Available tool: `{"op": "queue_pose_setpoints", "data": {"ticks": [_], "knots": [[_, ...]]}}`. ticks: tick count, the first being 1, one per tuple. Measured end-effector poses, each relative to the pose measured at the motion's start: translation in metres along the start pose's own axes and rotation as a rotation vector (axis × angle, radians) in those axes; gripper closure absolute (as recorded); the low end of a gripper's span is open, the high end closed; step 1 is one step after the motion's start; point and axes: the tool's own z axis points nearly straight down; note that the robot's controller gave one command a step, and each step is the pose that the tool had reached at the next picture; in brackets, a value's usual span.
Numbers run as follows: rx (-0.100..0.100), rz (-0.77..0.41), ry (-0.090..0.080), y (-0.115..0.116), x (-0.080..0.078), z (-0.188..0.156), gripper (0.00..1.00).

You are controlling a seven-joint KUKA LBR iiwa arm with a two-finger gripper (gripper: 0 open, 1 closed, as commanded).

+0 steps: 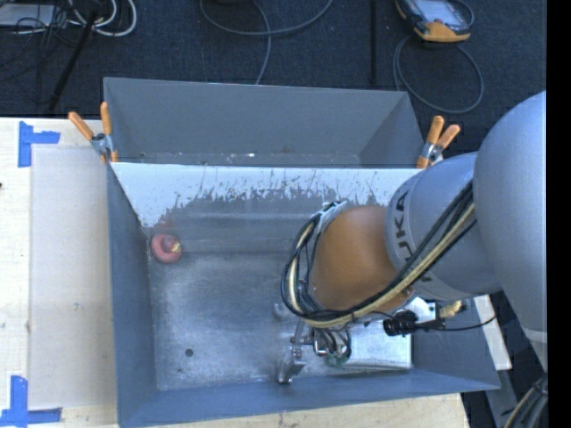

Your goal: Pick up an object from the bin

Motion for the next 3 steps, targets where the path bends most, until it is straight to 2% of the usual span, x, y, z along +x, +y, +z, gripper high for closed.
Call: {"op": "queue_pose_setpoints", "data": {"ticks": [1,2,3], "knots": [[-0.005,-0.111,0.0,0.098,0.002,-0.051,0.0],[-0.001,-0.255,-0.005,0.05,-0.013,-0.181,0.0],[0.003,-0.086,0.01,-0.045,0.002,-0.108,0.0]]}}
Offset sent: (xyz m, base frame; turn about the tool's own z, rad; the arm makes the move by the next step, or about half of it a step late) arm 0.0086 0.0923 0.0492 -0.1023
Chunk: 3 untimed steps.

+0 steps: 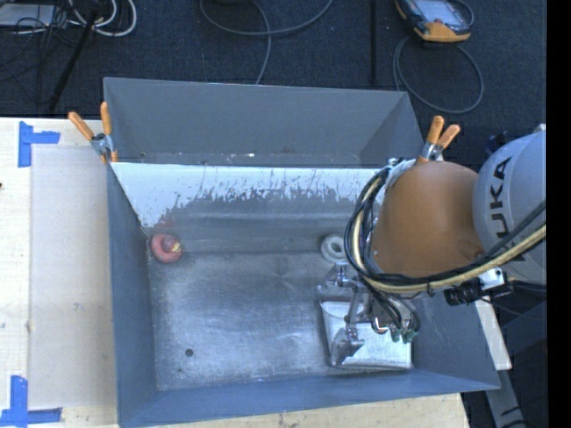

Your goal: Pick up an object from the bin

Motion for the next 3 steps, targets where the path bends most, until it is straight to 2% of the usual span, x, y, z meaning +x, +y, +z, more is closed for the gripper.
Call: {"op": "queue_pose_setpoints", "data": {"ticks": [1,2,3], "knots": [[-0.002,-0.272,-0.001,-0.075,-0.015,0.092,0.0],[-0.003,-0.269,-0.003,-0.075,-0.016,0.09,1.0],[-0.001,-0.62,-0.009,-0.065,-0.015,0.014,1.0]]}}
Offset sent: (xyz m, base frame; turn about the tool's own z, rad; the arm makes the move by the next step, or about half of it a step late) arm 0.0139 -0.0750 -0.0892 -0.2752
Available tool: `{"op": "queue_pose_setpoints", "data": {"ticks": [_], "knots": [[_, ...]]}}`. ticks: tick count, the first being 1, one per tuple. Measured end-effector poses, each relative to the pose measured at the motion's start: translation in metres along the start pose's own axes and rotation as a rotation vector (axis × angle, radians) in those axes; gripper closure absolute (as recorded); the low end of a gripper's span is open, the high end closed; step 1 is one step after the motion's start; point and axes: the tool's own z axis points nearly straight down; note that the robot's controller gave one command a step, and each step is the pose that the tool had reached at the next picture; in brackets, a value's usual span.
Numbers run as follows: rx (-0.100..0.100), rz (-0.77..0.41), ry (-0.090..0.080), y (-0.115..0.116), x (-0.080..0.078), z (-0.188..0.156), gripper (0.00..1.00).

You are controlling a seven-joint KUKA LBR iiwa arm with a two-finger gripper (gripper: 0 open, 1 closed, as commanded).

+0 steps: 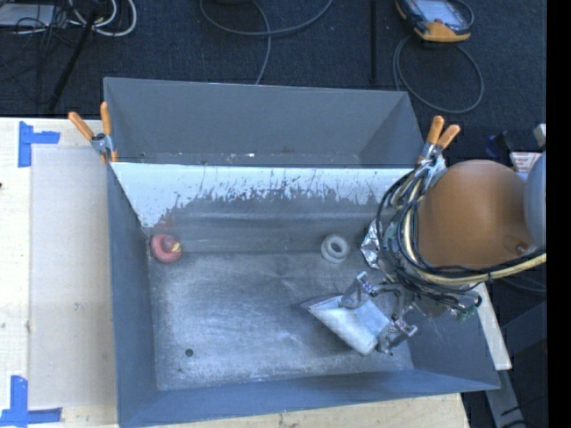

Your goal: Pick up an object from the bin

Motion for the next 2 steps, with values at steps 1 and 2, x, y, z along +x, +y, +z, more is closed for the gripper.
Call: {"op": "queue_pose_setpoints", "data": {"ticks": [1,2], "knots": [[0.001,0.011,-0.001,0.004,0.003,-0.052,1.0],[-0.002,-0.472,0.001,-0.017,0.005,-0.079,1.0]]}}
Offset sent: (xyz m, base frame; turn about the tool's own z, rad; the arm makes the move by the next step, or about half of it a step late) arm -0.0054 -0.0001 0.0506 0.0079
